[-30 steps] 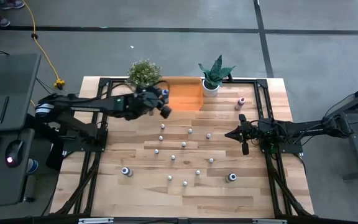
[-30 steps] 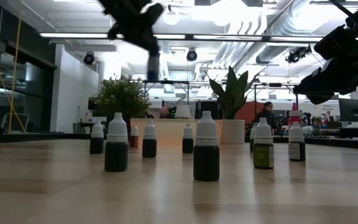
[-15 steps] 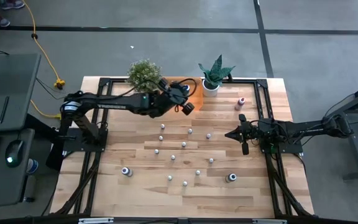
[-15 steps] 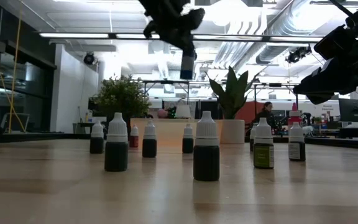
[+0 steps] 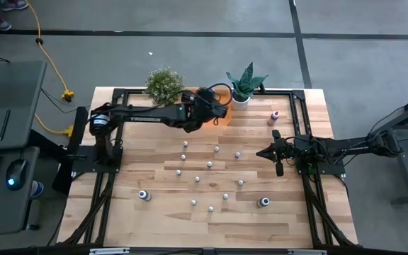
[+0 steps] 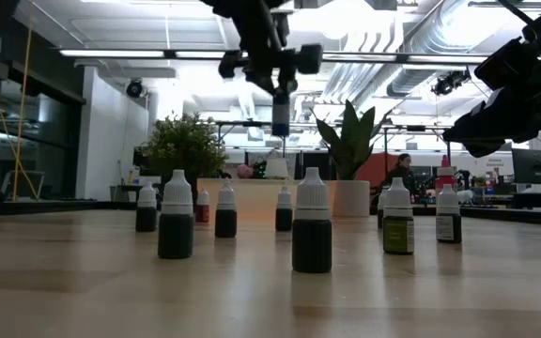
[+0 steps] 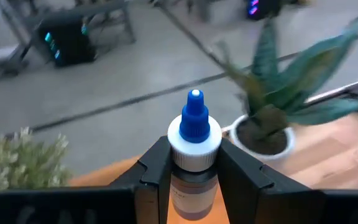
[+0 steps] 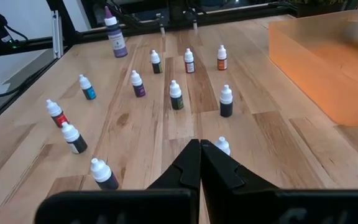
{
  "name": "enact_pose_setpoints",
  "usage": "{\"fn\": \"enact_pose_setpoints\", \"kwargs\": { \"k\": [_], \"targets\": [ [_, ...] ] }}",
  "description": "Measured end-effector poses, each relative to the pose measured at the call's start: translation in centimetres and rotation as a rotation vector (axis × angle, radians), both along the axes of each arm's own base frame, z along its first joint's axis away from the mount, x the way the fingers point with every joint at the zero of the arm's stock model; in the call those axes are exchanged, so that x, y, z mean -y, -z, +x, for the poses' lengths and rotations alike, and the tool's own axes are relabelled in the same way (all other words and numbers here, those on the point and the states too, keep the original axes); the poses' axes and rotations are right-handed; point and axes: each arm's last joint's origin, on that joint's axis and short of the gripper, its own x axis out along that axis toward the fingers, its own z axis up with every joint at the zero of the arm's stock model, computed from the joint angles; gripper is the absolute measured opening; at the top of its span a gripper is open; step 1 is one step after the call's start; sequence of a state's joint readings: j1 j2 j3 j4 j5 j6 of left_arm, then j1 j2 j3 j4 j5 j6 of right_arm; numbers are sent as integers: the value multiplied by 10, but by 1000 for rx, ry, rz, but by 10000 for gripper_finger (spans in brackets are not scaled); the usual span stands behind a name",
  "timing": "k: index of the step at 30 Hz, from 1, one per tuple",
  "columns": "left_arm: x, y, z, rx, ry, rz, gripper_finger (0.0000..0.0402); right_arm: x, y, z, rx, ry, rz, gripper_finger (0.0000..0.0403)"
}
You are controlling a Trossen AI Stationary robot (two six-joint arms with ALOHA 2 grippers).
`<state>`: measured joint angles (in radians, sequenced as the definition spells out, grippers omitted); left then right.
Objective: Pick & Place food coloring
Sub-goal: Put the large blue bottle into the bin
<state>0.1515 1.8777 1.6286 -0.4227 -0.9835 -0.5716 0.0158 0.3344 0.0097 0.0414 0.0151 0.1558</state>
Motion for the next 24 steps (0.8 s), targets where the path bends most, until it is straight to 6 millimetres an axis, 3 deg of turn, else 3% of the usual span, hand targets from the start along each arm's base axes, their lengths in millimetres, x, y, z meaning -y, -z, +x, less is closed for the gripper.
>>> {"fn": "enact_pose_setpoints", "kwargs": {
  "k": [6, 13, 24],
  "targets": [
    [-20, -3, -3, 88, -119, -58, 95, 0, 0, 0, 1, 0, 0, 0],
    [-44, 4, -13, 34, -171, -90, 95, 0, 0, 0, 0, 0, 0, 0],
    [-63, 54, 3, -46, -185, -172, 95, 0, 0, 0, 1, 1, 0, 0]
  ]
}}
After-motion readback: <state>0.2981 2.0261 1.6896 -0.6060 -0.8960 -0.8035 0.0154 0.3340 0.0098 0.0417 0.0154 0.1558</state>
